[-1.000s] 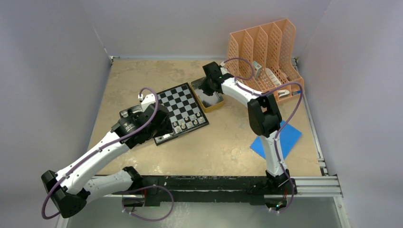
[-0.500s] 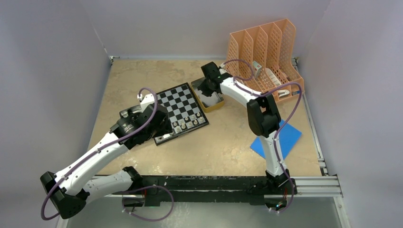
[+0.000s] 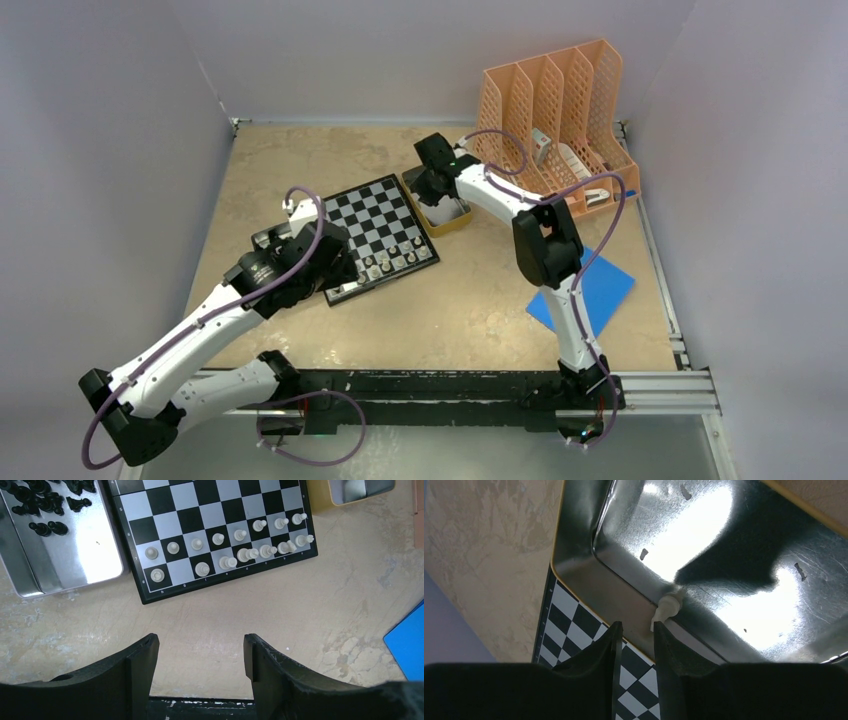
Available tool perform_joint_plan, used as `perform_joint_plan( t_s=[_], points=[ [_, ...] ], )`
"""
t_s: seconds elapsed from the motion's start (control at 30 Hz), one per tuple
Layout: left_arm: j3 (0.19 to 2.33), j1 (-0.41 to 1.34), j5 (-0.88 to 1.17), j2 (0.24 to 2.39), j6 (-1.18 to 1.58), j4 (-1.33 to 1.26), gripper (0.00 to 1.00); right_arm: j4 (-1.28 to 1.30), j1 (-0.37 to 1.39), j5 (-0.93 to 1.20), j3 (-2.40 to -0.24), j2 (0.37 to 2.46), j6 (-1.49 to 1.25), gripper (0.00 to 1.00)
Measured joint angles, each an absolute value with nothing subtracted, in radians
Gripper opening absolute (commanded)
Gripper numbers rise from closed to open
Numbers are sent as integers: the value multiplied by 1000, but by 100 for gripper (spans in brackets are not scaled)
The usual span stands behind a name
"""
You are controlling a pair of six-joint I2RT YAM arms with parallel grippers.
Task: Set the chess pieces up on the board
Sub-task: Pick up the chess piece from the storage box.
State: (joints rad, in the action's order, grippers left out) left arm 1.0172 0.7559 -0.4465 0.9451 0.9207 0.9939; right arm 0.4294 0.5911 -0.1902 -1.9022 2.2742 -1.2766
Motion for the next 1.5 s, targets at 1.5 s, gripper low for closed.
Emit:
perform_joint_plan(
  t_s=[1.5],
  points=[
    [995,756,-461,918,845,1002,65,375,591,-187,-1866,2313,-1325,10]
  ],
)
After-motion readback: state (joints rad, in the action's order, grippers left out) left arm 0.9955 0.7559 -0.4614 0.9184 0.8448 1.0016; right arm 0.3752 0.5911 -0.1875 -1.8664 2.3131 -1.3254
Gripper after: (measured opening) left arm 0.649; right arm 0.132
